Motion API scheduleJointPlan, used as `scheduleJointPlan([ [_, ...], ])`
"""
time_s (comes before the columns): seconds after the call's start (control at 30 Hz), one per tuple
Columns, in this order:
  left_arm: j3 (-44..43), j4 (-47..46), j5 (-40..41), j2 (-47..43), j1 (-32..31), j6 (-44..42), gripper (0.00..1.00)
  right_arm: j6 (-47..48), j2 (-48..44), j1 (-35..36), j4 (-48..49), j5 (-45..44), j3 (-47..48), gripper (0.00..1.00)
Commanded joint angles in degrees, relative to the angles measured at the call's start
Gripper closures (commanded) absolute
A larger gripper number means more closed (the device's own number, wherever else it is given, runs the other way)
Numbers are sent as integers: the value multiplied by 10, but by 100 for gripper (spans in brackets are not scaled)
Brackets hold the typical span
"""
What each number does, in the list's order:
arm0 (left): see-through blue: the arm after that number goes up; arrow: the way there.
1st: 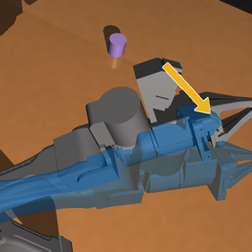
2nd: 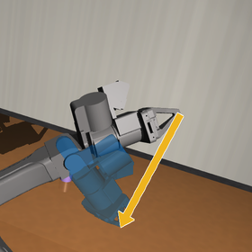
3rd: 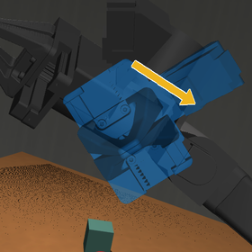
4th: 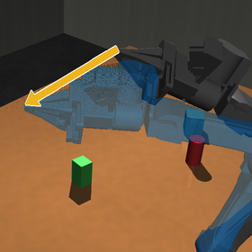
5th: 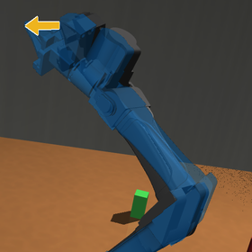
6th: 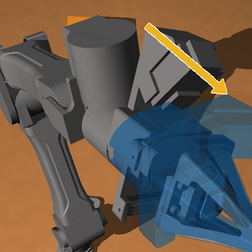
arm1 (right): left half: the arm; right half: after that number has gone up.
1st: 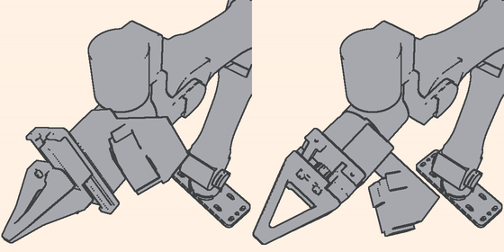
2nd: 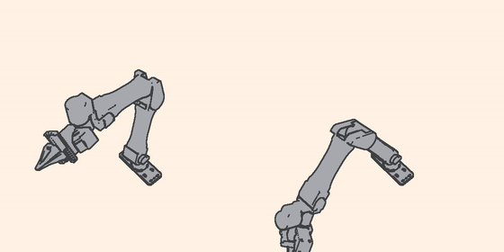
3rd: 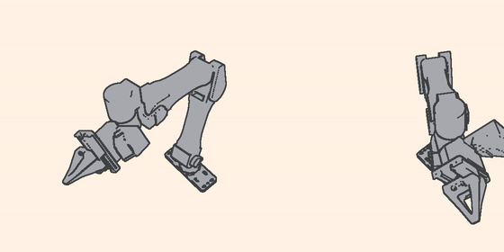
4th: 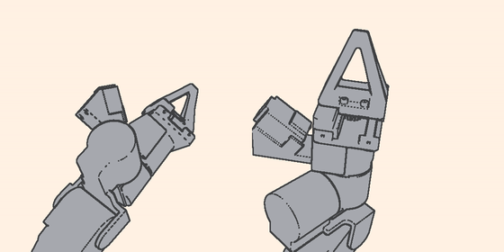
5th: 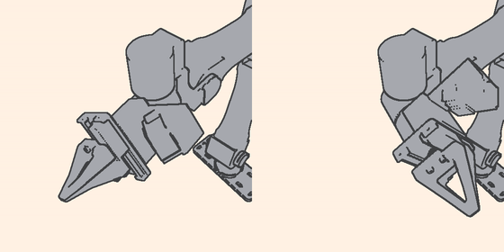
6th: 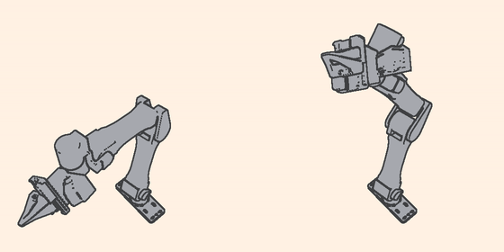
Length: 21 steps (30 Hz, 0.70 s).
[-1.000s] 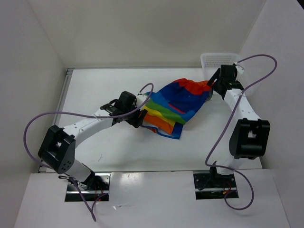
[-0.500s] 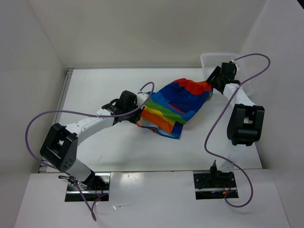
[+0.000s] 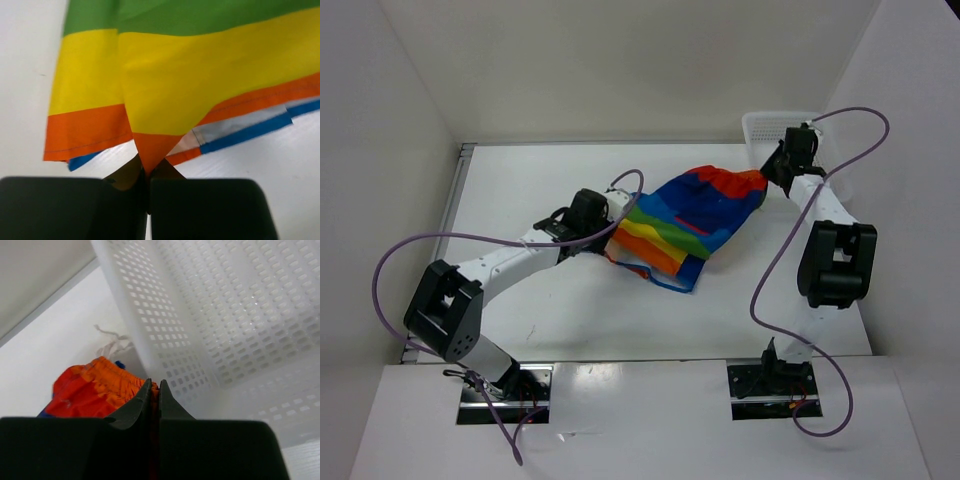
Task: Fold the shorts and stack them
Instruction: Move the shorts to the center of the board
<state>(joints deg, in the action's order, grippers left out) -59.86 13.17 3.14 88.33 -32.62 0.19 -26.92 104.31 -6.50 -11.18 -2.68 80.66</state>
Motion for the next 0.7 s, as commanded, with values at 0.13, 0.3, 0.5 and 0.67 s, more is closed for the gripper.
scheduleJointPlan([
  [0.13,-82,-32,104,-47,119,-2,100,4,-164,133,26,-34,29,100],
  [0.3,-159,-32,111,-72,229,-2,100,-39,-205,291,55,-80,6,100],
  [0.5,-135,46,30,-83,231,-2,34,-110,-188,333,49,-125,-65,100],
  [0.67,-49,78,29,-89,205,-2,14,-116,-188,327,41,-160,-119,100],
])
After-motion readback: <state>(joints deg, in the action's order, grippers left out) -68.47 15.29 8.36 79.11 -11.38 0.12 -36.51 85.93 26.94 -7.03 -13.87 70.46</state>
